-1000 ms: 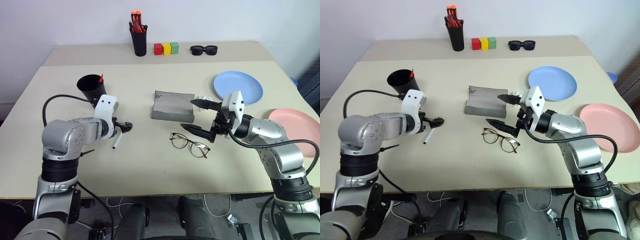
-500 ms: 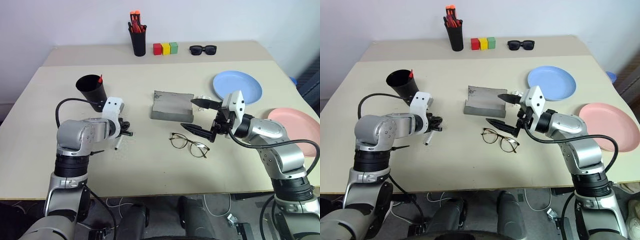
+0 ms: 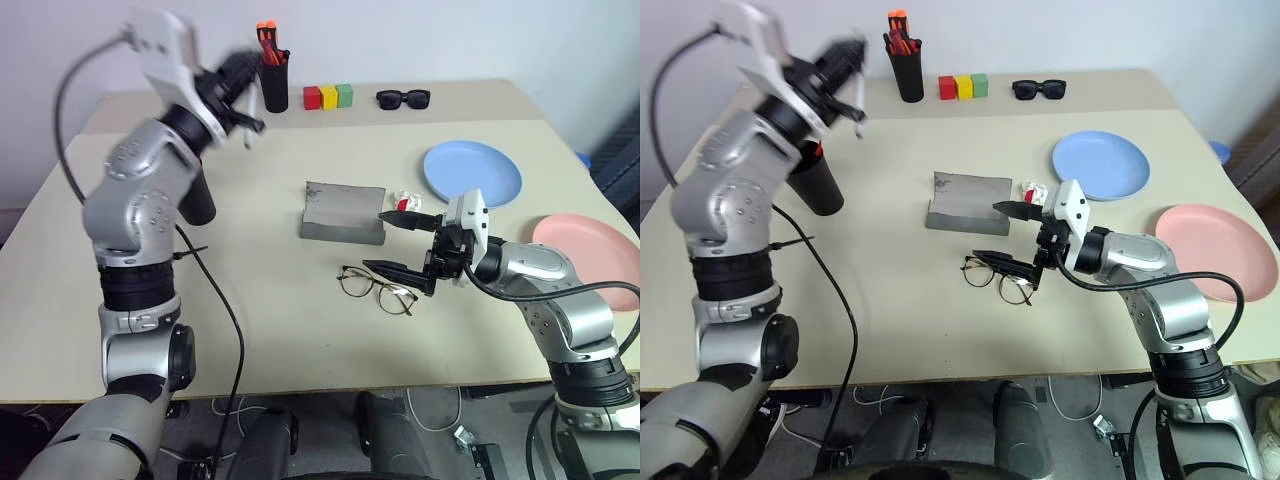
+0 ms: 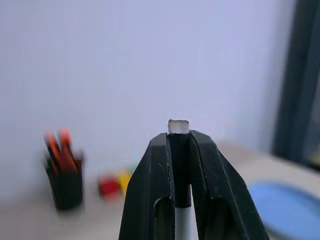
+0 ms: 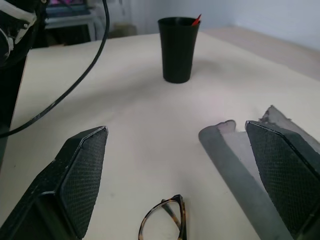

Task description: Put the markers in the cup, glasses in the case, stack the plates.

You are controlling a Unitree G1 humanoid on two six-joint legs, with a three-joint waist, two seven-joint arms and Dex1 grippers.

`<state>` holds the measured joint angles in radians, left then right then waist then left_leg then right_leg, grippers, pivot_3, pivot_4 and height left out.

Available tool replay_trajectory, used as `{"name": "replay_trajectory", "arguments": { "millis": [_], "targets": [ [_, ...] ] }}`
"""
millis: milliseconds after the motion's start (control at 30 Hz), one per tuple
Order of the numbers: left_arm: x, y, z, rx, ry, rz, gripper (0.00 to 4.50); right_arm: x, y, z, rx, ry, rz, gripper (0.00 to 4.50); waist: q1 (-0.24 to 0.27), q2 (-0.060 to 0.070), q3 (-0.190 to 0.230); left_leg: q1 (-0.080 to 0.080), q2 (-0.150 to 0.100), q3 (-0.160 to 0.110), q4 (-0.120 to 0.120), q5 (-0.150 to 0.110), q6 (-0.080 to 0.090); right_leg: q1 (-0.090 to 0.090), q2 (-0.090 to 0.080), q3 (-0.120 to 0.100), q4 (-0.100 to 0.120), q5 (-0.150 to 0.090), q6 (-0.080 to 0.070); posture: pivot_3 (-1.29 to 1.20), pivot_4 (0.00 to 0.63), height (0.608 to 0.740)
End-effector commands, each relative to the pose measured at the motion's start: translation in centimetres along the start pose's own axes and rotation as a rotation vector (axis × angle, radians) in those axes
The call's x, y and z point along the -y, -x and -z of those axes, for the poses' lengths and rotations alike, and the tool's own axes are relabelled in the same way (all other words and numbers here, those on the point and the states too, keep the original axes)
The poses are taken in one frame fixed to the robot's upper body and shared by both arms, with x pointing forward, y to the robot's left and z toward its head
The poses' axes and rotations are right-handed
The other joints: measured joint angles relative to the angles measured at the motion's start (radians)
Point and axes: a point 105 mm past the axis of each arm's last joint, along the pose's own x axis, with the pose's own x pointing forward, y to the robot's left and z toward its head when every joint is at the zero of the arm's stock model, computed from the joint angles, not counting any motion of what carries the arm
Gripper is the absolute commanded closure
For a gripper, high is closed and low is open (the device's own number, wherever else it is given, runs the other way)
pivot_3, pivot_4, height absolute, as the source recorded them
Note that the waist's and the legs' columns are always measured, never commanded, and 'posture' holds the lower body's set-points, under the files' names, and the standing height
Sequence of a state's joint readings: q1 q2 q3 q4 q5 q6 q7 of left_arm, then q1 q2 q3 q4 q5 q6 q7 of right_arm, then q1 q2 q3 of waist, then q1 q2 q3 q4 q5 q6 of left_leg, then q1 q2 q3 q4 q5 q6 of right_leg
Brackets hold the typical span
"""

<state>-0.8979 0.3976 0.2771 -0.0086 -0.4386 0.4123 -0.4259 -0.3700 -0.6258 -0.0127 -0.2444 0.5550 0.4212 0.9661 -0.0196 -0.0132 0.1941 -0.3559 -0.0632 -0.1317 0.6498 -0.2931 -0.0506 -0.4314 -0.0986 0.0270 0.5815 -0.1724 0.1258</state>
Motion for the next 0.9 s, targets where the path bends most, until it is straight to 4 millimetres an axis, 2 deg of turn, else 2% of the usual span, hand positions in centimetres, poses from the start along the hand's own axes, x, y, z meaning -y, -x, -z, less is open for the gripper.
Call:
{"name": "replay_trajectory", "arguments": {
  "millis": [33, 133, 267, 333, 500, 667, 900],
  "targets": [
    [-5.2, 1.6, -4.2, 0.195, -0.137, -0.128, 4.48, -0.3, -0.4, -2.0, 0.064, 0.046, -0.009, 0.00, 0.003, 0.000, 0.000, 0.000, 0.000, 0.000, 0.000, 0.000, 0.000, 0.000, 0.000, 0.000, 0.000, 0.000, 0.000, 0.00, 0.150, 0.740],
    [-7.8, 3.0, -4.6, 0.258, -0.178, -0.158, 4.48, -0.3, -0.5, -2.1, 0.064, 0.046, -0.009, 0.00, 0.007, 0.000, 0.000, -0.001, 0.000, 0.000, 0.001, 0.000, 0.000, 0.000, 0.001, 0.000, 0.000, 0.000, 0.000, 0.00, 0.150, 0.740],
    [-9.7, 4.8, -2.9, 0.295, -0.168, -0.188, 4.48, -0.3, -0.6, -2.2, 0.067, 0.046, -0.007, 0.00, 0.018, -0.001, 0.000, -0.001, 0.000, -0.001, 0.002, 0.000, 0.001, 0.001, 0.001, 0.000, -0.001, 0.000, 0.000, 0.00, 0.150, 0.740],
    [-9.8, 5.4, -1.5, 0.284, -0.185, -0.175, 4.48, -0.3, -0.6, -2.1, 0.059, 0.051, -0.008, 0.00, 0.020, -0.001, 0.000, -0.001, 0.000, -0.001, 0.003, 0.000, 0.001, 0.001, 0.001, 0.000, -0.001, 0.001, 0.000, 0.00, 0.150, 0.740],
    [-10.2, 6.8, 3.0, 0.248, -0.094, -0.171, 4.48, -0.4, -0.7, -2.1, 0.056, 0.052, -0.004, 0.00, 0.021, -0.001, 0.000, -0.001, 0.000, -0.001, 0.003, 0.000, 0.001, 0.001, 0.001, -0.001, 0.000, 0.001, 0.000, 0.00, 0.150, 0.740],
    [-10.1, 7.5, 5.6, 0.196, -0.085, -0.164, 4.48, -0.4, -0.5, -2.1, 0.048, 0.058, 0.002, 0.00, 0.013, -0.002, 0.000, -0.001, 0.000, -0.001, 0.003, -0.001, 0.001, 0.001, 0.001, -0.001, 0.000, 0.001, 0.000, 0.00, 0.150, 0.740],
    [-10.1, 8.3, 7.7, 0.143, -0.066, -0.173, 4.48, -0.3, -0.4, -2.2, 0.046, 0.065, 0.013, 0.00, 0.006, -0.002, 0.000, -0.001, 0.000, -0.001, 0.003, -0.001, 0.001, 0.001, 0.001, -0.001, 0.000, 0.001, 0.000, 0.00, 0.150, 0.740]
  ]
}}
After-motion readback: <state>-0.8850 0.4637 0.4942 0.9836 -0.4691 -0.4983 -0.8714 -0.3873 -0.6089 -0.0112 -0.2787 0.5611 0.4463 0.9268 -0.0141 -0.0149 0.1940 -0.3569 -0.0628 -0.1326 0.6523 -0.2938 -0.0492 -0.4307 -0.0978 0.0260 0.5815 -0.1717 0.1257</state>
